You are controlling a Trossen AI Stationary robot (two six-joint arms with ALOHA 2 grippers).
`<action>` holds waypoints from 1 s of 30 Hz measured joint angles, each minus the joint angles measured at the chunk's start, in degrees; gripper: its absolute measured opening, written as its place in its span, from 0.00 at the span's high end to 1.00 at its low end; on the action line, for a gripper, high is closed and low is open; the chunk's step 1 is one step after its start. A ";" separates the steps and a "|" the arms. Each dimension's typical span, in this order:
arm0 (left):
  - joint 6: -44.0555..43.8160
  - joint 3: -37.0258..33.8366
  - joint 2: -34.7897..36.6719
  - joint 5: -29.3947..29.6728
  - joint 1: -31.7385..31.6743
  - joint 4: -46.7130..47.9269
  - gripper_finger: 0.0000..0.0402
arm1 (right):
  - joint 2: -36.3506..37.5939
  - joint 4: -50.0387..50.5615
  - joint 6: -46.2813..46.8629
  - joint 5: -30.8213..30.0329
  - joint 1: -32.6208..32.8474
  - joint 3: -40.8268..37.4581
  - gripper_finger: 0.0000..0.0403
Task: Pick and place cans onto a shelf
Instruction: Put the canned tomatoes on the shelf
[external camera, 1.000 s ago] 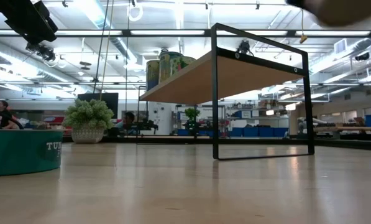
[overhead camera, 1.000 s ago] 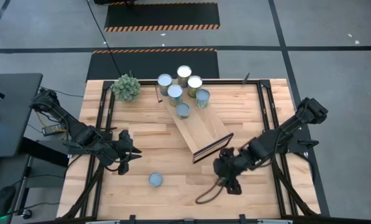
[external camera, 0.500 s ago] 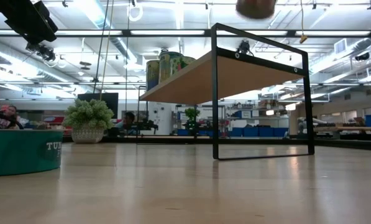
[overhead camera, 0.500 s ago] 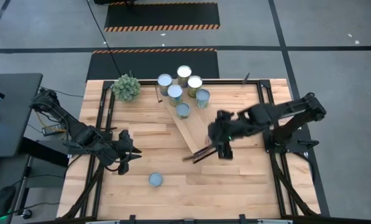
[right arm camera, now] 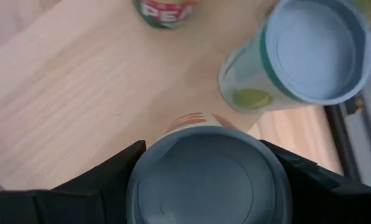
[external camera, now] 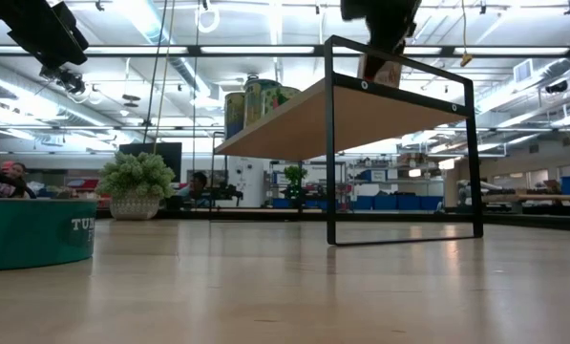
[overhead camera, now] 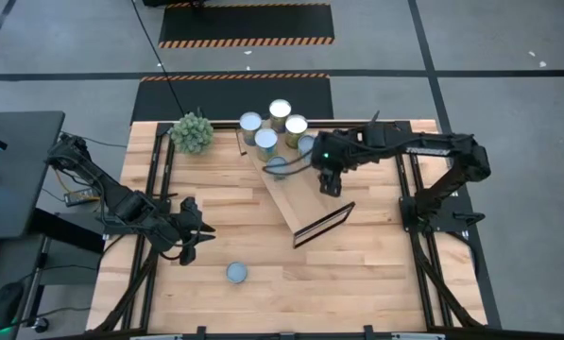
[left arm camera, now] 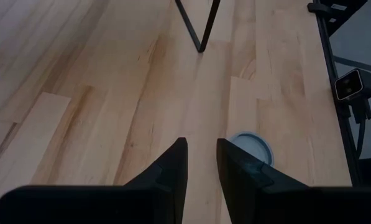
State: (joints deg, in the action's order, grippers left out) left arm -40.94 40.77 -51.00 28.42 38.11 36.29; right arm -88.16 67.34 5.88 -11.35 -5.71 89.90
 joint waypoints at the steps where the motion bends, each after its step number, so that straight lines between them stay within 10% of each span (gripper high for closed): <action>1: -0.04 0.00 0.00 0.02 0.00 0.00 0.77 | 0.02 -0.62 0.38 0.87 -0.84 -0.63 0.28; 30: -0.89 -0.02 0.00 0.90 0.00 -0.07 0.77 | 0.02 -11.57 12.12 2.42 -3.51 -8.85 0.26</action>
State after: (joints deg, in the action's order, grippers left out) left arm -41.82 40.75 -51.00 29.32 38.11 36.23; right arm -88.14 55.77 18.00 -8.93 -9.21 81.06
